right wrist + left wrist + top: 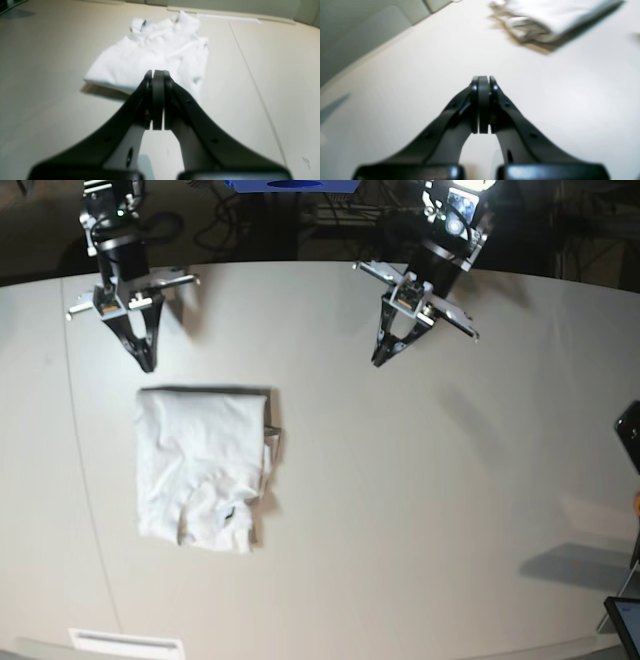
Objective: Fold the T-shirt properly
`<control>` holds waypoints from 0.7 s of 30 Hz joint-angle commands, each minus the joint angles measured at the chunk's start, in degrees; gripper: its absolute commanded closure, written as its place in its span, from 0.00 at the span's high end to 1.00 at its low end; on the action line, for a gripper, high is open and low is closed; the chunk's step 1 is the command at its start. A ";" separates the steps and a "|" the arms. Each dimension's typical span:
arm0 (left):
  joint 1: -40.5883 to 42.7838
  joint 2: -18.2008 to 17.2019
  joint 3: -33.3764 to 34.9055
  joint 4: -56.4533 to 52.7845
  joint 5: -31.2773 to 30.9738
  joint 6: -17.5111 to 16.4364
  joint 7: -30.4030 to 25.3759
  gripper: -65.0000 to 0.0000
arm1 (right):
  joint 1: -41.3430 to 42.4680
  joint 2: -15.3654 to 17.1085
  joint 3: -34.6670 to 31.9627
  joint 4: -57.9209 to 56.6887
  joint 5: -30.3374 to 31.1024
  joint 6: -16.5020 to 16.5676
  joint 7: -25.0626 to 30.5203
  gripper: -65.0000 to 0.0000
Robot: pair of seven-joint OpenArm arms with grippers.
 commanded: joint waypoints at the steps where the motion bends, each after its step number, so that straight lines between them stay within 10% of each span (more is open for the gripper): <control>1: 1.31 -0.08 -0.10 0.83 -0.75 0.53 -3.45 0.00 | -1.57 0.41 1.22 0.73 0.01 0.07 3.59 0.00; 21: 18.72 -0.43 -0.01 -13.06 -0.58 0.62 -18.04 0.00 | -21.88 -8.12 5.53 -13.69 0.01 -0.02 15.72 0.00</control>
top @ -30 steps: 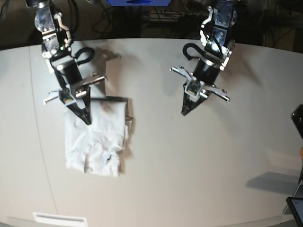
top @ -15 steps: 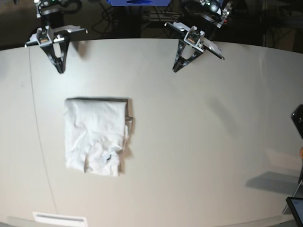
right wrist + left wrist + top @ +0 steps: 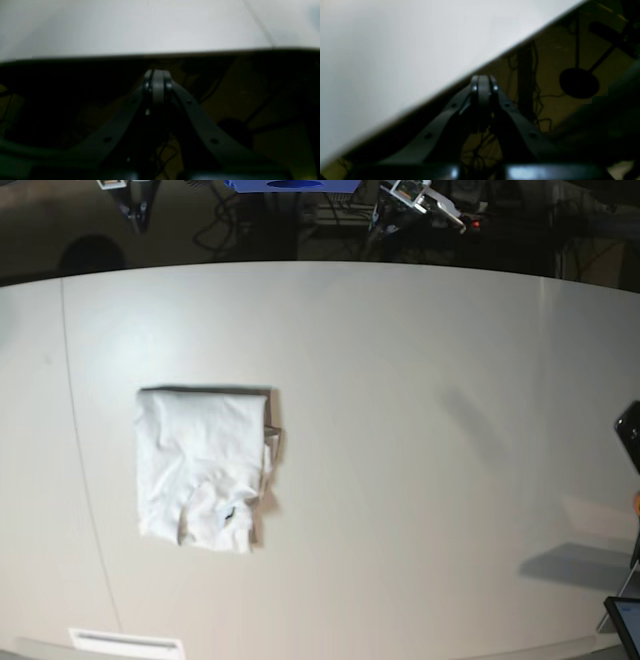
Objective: Fold the T-shirt properly
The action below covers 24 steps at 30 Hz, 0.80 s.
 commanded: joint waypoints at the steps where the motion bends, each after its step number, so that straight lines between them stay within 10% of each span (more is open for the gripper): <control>1: 1.74 -0.30 0.32 -0.70 -0.40 0.38 -2.33 0.00 | -1.57 0.19 -0.39 -0.84 0.04 -0.02 1.52 0.00; 7: 3.14 0.14 0.49 -7.64 -0.40 0.38 -3.56 0.00 | -0.61 0.28 -8.75 -11.65 0.12 -0.63 1.52 0.00; 12: -1.17 2.16 0.49 -18.72 -0.67 0.47 -3.04 0.00 | 8.10 0.28 -16.22 -28.27 0.21 -7.23 1.52 0.00; 24: -30.79 11.04 0.40 -77.62 -0.75 0.47 -3.04 0.00 | 32.89 -0.87 -20.53 -67.30 0.21 -8.37 1.25 0.00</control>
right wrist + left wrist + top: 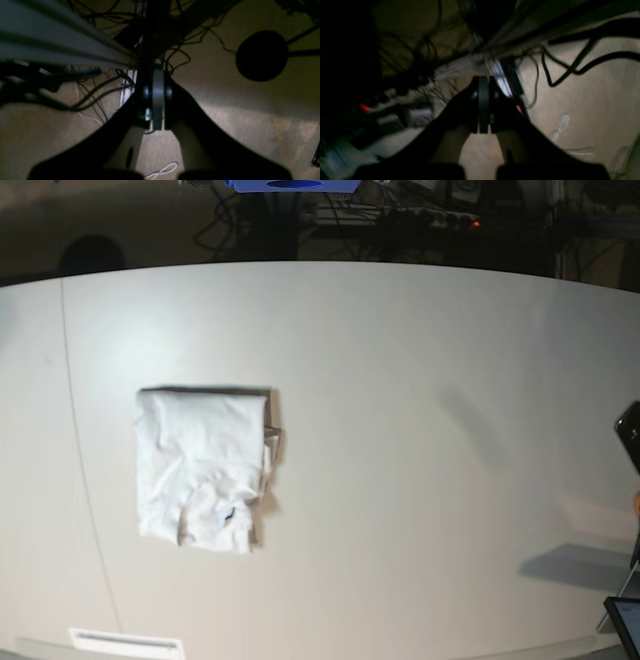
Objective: Fold the T-shirt properly
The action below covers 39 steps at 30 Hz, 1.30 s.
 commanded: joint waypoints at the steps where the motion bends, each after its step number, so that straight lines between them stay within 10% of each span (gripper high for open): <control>1: -1.21 1.21 -0.30 -3.26 0.25 -0.17 -1.24 0.00 | 1.29 0.14 0.04 -2.18 0.19 -0.13 0.70 0.00; 5: -7.28 3.93 -0.56 -8.14 0.08 -0.08 0.08 0.00 | 9.03 0.05 0.04 -6.31 0.19 -0.13 -13.45 0.00; 14: -10.18 5.69 -0.47 -3.26 -13.90 -0.08 23.28 0.00 | 18.70 0.23 -0.05 -6.40 0.19 0.13 -38.24 0.00; 39: -10.00 4.20 -0.21 -2.12 -19.18 -0.08 22.49 0.00 | 19.40 -1.71 0.13 -6.49 0.28 -0.13 -37.54 0.00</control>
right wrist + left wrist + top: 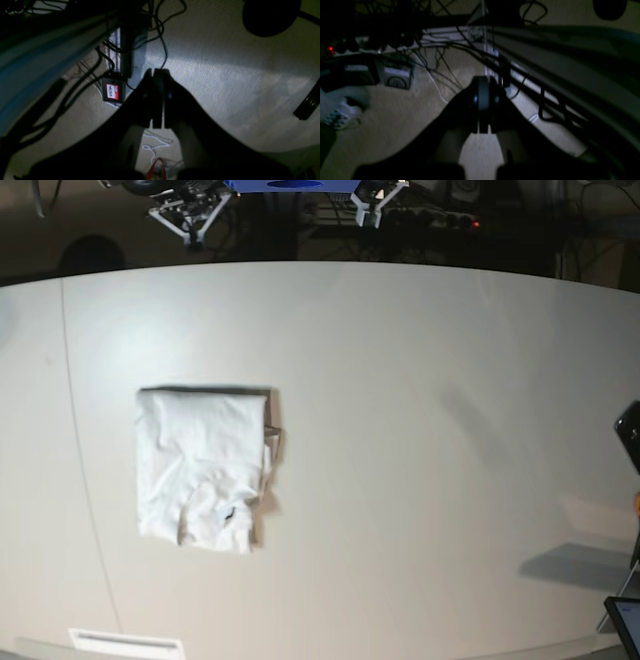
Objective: Fold the T-shirt properly
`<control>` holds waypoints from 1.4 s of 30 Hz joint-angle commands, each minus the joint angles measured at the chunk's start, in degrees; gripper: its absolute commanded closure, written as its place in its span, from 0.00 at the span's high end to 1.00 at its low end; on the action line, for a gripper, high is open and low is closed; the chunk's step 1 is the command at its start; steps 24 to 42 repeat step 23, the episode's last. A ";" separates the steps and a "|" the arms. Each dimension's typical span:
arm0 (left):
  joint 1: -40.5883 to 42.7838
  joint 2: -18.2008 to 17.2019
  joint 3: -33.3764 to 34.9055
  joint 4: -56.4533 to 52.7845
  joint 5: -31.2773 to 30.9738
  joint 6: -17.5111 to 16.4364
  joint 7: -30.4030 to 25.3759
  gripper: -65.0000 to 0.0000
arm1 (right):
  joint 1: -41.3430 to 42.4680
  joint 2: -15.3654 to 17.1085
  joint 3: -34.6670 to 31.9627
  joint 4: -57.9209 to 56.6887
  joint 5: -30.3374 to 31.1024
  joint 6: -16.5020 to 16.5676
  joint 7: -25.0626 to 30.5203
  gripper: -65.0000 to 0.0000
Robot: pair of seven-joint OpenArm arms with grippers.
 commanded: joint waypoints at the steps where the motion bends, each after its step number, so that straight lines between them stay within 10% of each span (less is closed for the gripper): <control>1: 0.23 0.13 -0.17 0.07 -0.34 -0.47 -1.27 0.00 | 0.15 -0.03 0.15 0.20 0.04 -0.22 1.59 0.00; 11: -0.83 0.22 -0.34 0.07 -0.42 -0.47 -3.82 0.00 | 1.03 -0.03 10.88 0.20 0.04 -0.30 5.28 0.00; 42: -0.91 0.22 -0.34 0.07 -0.42 -0.47 -3.82 0.00 | 1.20 -0.11 10.88 0.11 0.04 -0.30 5.28 0.00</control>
